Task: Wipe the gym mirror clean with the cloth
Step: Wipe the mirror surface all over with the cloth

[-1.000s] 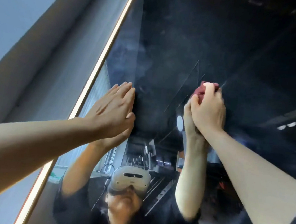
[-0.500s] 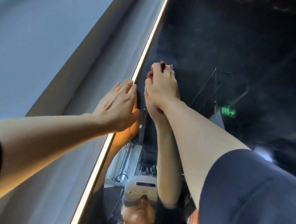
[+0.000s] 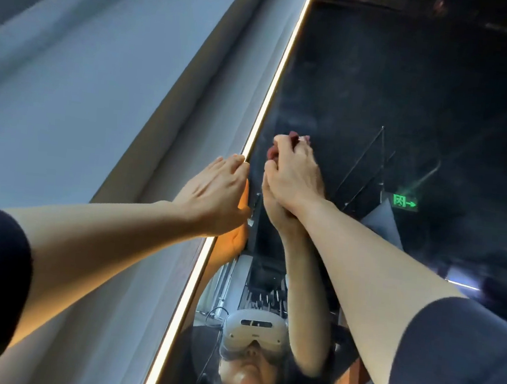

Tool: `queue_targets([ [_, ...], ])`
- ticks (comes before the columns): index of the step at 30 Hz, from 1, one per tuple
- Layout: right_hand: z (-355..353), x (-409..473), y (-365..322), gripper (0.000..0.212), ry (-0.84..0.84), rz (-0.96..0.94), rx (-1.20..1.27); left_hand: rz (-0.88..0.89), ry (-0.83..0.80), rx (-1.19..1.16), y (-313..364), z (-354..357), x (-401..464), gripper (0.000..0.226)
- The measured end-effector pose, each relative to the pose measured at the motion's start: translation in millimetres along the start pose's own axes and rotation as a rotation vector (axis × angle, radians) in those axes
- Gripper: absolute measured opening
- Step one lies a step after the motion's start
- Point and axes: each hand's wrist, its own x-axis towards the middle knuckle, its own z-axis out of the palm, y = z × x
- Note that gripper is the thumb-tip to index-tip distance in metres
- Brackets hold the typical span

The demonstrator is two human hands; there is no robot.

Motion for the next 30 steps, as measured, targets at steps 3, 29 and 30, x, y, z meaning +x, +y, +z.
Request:
queue_targets([
  [3,-3,3,-11,0.045,-0.170,-0.233,-0.040,0.002,0.013,-0.021,0,0,8,0.062],
  [29,-36,36,85,0.033,0.160,0.242,-0.253,0.244,0.030,0.031,52,40,45,0.062],
  [30,-42,27,99,0.031,0.182,0.270,-0.263,0.248,0.040,0.031,61,44,44,0.062],
])
